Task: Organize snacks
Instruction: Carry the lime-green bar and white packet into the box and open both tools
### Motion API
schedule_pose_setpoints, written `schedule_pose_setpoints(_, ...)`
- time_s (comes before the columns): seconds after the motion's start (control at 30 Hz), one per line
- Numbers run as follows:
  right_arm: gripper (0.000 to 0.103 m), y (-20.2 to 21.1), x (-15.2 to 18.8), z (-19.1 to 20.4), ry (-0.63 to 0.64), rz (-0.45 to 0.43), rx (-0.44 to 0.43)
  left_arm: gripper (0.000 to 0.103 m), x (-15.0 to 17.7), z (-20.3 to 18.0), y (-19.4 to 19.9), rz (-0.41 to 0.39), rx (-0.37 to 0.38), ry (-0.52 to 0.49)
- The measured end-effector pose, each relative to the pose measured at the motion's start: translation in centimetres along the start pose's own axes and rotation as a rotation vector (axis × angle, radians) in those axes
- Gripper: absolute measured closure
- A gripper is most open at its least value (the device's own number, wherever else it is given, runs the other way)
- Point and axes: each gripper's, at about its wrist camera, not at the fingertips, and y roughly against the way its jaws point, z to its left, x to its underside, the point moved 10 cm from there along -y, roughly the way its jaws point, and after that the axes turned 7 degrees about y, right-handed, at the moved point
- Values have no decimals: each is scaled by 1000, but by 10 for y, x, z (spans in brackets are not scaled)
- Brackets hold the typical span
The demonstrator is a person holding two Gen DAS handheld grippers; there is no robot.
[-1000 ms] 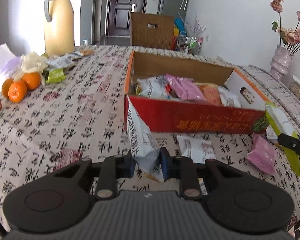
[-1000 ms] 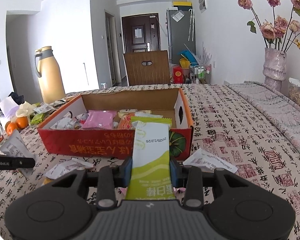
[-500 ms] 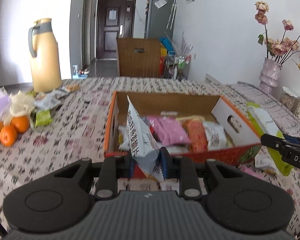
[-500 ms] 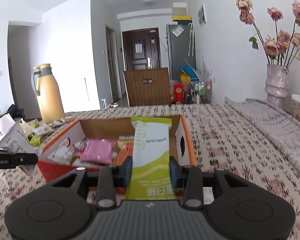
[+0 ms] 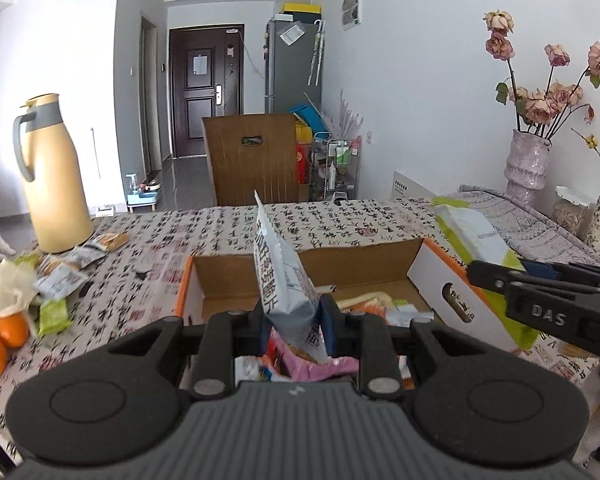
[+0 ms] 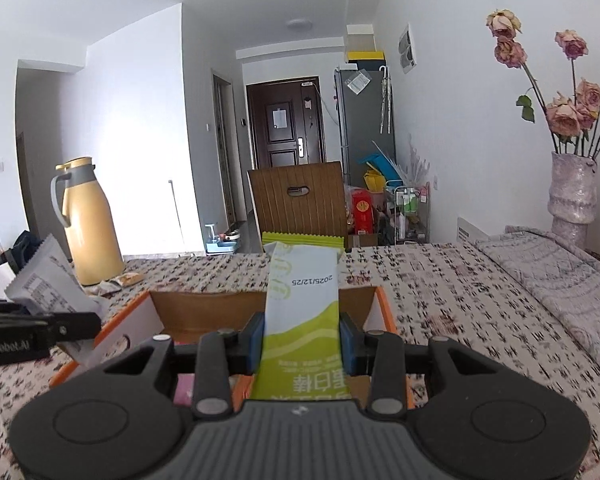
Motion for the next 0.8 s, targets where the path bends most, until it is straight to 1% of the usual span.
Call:
schedule_pose_setpoints(0.13, 67, -23, -6, -1, -7, 1, 2, 78, -8, -1, -16, -14, -13, -5)
schedule_pose_setpoints(0.27, 67, -42, -2, -4, -11, 21, 7, 78, -9, 4, -36, -8, -25, 11)
schedule_pose_setpoints(0.5, 67, -64, 19, -9, -23, 66, 10, 78, 5, 19, -63, 17, -49, 34)
schedule_pose_setpoints(0.7, 66, -72, 34, -4, -10, 111, -6, 78, 17, 24, -76, 52, -32, 40)
schedule_pose_setpoints(0.8, 66, -76, 39, -4, -10, 131, 0, 78, 22, 25, -79, 63, -26, 41)
